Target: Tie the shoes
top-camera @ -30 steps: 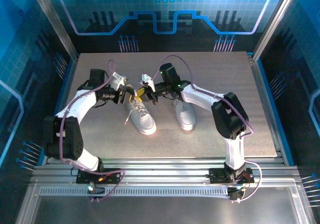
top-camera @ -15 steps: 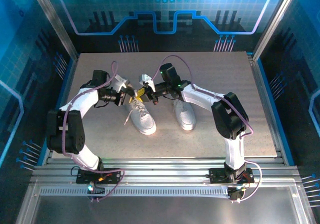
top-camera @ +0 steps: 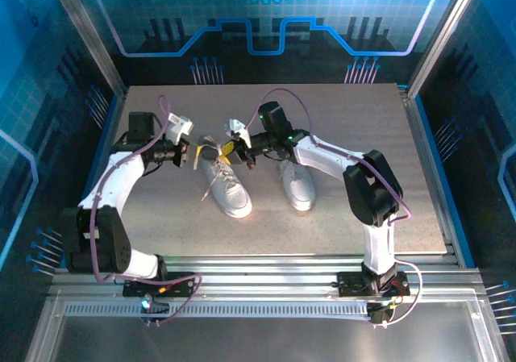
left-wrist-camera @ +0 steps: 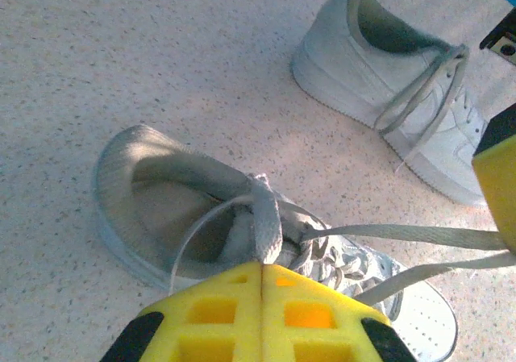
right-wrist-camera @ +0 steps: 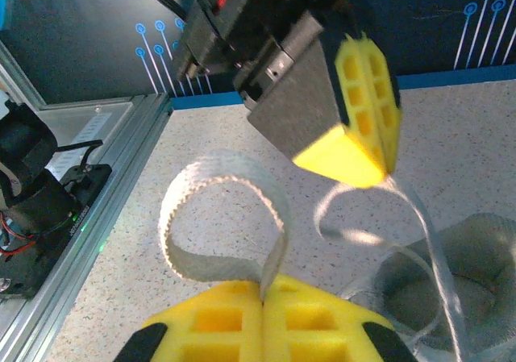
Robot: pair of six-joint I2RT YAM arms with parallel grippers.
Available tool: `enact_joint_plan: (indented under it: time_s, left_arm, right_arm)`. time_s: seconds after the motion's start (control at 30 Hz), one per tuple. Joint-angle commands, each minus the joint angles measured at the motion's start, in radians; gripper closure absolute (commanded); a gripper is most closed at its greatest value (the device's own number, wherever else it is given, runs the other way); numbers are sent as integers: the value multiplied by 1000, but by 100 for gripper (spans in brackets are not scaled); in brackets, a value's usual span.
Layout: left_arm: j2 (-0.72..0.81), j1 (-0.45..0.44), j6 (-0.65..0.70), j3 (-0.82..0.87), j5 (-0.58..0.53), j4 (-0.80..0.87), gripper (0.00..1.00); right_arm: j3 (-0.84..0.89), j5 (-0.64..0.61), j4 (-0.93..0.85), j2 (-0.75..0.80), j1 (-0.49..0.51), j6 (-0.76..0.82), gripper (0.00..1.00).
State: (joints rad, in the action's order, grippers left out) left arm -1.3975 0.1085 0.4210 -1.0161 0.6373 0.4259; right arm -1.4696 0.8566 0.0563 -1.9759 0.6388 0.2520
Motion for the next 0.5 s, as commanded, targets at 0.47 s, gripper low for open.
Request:
enact_joint_plan:
  time_s: [0.47]
  left_arm:
    - [758, 17, -140, 324, 29, -39, 100]
  right_arm:
    - [-132, -106, -156, -23, -9, -51, 100]
